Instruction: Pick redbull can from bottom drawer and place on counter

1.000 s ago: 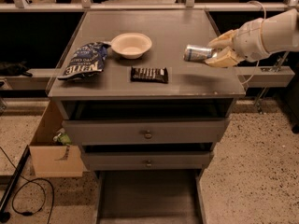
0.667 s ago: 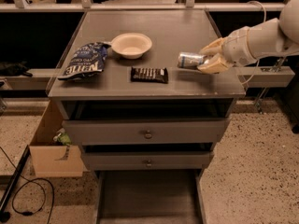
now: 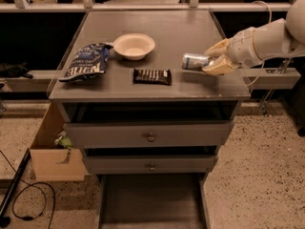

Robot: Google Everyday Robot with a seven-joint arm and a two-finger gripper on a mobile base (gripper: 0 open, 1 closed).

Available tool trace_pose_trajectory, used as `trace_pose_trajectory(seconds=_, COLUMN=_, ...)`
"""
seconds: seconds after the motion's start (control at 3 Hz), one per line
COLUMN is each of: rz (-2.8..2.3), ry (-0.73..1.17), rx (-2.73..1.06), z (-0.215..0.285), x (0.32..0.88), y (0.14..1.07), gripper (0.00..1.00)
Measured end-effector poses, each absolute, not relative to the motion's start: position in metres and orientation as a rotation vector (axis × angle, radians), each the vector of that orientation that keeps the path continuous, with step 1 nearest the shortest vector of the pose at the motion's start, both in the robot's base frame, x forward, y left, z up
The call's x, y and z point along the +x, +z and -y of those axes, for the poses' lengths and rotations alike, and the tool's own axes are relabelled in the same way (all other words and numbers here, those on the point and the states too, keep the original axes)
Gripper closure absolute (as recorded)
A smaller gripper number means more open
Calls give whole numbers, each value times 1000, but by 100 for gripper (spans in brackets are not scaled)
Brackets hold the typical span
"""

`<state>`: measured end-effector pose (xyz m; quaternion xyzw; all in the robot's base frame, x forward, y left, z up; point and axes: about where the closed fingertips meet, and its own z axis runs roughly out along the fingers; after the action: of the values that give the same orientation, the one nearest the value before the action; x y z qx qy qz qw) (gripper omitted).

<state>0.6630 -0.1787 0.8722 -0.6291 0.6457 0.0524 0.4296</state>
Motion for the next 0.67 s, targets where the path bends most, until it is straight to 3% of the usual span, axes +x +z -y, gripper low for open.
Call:
trace_pose_trajectory(seconds=0.33, rz=-1611, ry=131, rx=-1570, z=179, x=663, y=872, gripper=42)
trace_pose_trajectory(seconds=0.67, rz=-1611, ry=131, rx=-1570, z=179, x=663, y=872, gripper=19)
